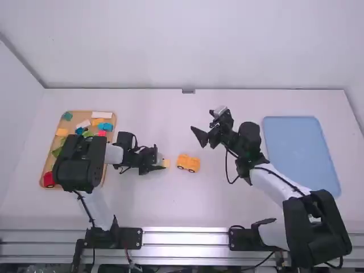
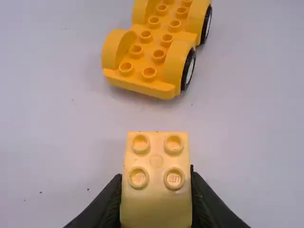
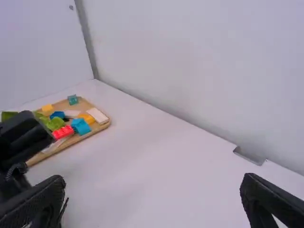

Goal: Assemble lego blocks to make yellow taxi

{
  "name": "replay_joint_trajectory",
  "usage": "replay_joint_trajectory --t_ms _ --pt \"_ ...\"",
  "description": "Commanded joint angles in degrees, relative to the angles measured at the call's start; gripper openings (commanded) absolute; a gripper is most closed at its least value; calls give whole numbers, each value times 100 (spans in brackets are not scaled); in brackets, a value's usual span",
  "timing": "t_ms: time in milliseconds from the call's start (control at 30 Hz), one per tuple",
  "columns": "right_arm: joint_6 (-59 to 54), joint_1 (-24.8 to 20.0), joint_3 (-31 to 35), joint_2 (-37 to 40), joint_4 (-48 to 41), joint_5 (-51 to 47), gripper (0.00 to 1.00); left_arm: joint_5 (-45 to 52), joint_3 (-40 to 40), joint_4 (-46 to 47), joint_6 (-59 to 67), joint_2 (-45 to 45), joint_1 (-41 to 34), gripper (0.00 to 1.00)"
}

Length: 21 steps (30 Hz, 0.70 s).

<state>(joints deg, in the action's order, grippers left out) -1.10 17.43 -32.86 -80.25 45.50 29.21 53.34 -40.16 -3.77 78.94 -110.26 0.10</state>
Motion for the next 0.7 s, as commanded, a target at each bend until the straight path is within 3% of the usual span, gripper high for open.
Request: replay_joint_trajectory --t_ms 0,200,300,500,667 --pt "-17 -157 35 -35 -13 -365 98 122 -111 50 -4 -44 -22 17" --pt "-7 -437 94 -35 -304 -240 98 125 -254 212 -2 55 -22 16" --pt "-407 -518 203 -37 -581 -184 98 127 -431 719 -2 304 -22 16" --pt "-1414 -446 463 -251 -688 205 98 415 -682 1311 59 680 -22 16" --pt "-1578 -398 520 -831 -597 673 98 866 -839 1364 39 726 -22 22"
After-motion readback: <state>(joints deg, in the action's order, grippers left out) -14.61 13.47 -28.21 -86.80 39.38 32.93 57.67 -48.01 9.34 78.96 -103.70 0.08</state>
